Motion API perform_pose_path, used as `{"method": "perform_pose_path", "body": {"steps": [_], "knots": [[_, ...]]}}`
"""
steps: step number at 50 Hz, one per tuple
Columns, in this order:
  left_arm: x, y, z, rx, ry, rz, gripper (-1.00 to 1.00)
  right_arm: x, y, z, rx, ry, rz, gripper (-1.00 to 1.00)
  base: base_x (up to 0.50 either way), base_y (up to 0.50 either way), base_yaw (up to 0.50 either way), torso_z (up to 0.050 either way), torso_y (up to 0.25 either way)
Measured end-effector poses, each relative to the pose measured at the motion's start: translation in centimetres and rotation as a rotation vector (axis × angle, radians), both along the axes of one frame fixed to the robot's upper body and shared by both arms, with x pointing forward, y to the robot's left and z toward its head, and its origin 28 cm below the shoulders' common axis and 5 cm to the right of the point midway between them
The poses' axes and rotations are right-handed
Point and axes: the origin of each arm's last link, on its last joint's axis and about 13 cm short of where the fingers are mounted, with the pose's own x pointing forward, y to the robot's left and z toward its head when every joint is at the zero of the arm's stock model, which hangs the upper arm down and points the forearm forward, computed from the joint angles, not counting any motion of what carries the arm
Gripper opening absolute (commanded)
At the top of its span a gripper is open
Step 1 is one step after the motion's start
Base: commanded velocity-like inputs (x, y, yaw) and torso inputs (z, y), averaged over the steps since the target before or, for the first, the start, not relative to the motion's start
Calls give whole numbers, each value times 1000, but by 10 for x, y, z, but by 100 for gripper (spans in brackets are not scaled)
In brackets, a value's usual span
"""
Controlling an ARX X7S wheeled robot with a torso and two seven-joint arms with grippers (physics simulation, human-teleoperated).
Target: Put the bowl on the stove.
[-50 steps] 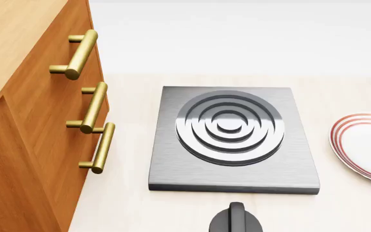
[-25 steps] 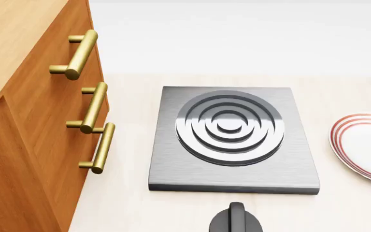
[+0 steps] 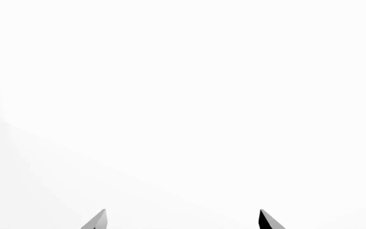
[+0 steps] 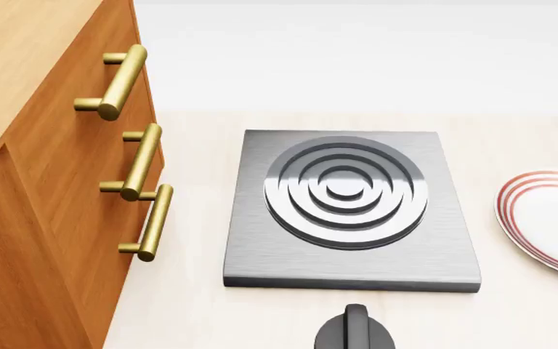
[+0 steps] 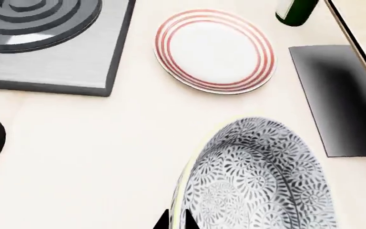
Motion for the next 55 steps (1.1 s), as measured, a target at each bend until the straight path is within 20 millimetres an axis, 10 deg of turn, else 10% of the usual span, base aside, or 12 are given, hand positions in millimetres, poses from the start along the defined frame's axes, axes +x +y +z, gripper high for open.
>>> {"method": "perform_pose_path", "body": {"steps": [55], "knots": [[0, 0, -1, -1, -2, -1, 100, 125, 100, 90, -25, -225, 606, -100, 0, 0, 0, 0, 0]]}}
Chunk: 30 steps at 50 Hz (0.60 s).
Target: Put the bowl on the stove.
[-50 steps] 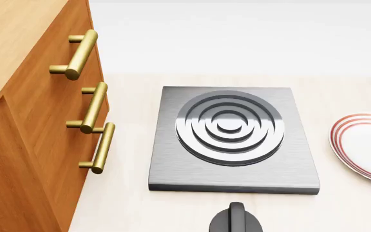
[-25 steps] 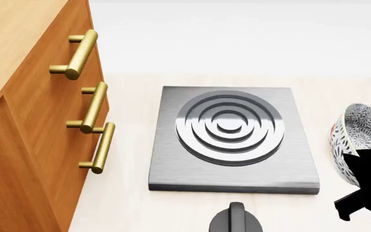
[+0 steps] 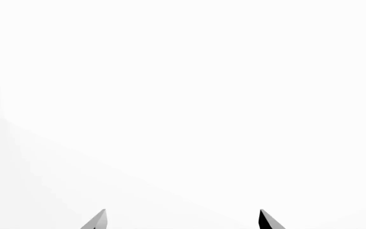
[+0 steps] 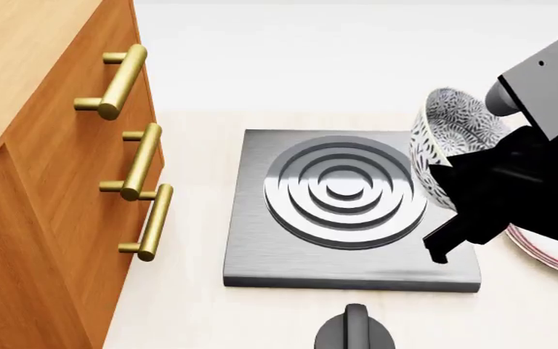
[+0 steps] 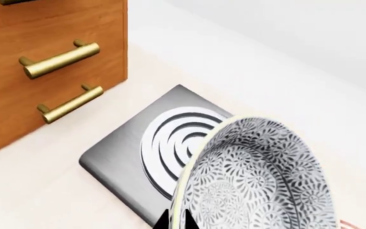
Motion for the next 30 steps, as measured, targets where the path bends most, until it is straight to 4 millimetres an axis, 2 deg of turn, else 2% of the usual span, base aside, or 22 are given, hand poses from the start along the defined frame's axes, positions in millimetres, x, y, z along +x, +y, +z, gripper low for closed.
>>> {"method": "perform_pose_path", "body": {"steps": [21, 30], "knots": [[0, 0, 0, -2, 1, -1, 100, -7, 4, 2, 7, -43, 44, -100, 0, 0, 0, 0, 0], [1, 0, -1, -1, 1, -2, 100, 12, 10, 2, 6, -43, 75, -100, 0, 0, 0, 0, 0]]}}
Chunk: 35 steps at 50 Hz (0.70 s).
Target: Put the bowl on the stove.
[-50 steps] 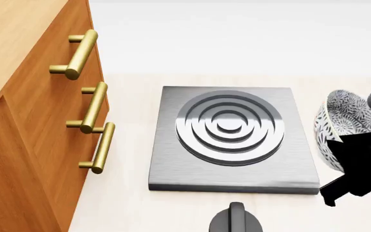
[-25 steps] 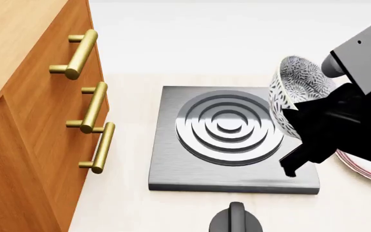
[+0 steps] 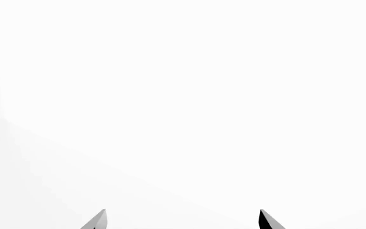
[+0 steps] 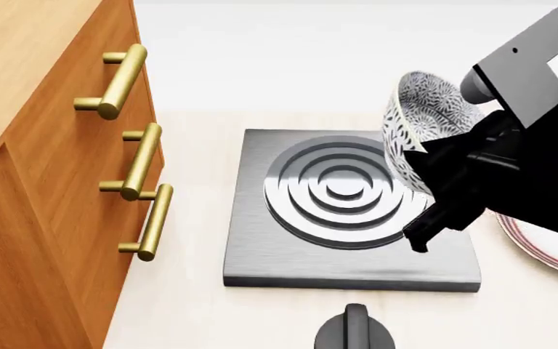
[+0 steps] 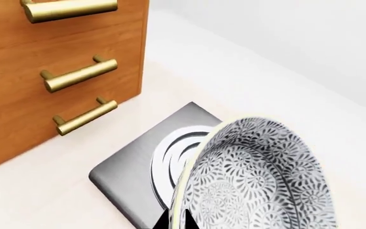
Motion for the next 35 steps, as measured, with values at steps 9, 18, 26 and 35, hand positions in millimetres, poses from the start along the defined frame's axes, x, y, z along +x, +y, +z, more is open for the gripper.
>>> {"method": "perform_pose_path", "body": {"steps": [9, 18, 26, 35], "knots": [[0, 0, 0, 0, 0, 1, 100, 34, 9, 0, 13, 4, 35, -100, 0, 0, 0, 0, 1], [0, 0, -1, 0, 0, 0, 100, 66, 16, 0, 20, 13, 51, -100, 0, 0, 0, 0, 0], [0, 0, -1, -2, 2, -1, 100, 92, 25, -3, 23, 25, 38, -100, 0, 0, 0, 0, 1], [0, 0, -1, -8, 6, -7, 100, 101, 38, -7, 8, 57, 20, -100, 0, 0, 0, 0, 0]]}}
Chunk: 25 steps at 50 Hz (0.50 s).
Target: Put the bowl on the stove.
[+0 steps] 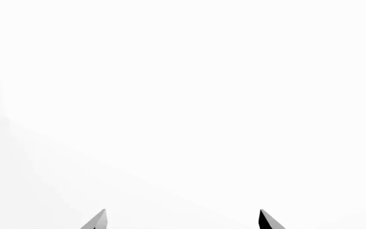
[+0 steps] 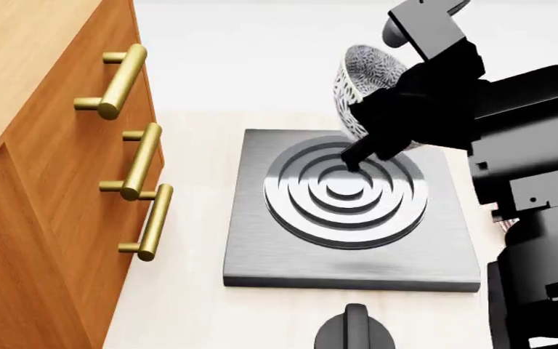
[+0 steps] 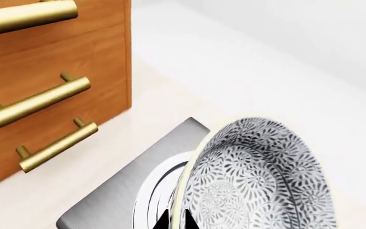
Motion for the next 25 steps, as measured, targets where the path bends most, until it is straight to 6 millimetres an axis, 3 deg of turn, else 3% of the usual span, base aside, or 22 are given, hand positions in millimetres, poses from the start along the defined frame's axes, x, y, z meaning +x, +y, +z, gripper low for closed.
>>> {"method": "perform_pose_path", "body": {"steps": [25], "knots": [[2, 0, -1, -7, 27, 8, 100, 4, 26, -14, -8, 72, -45, -100, 0, 0, 0, 0, 0]]}}
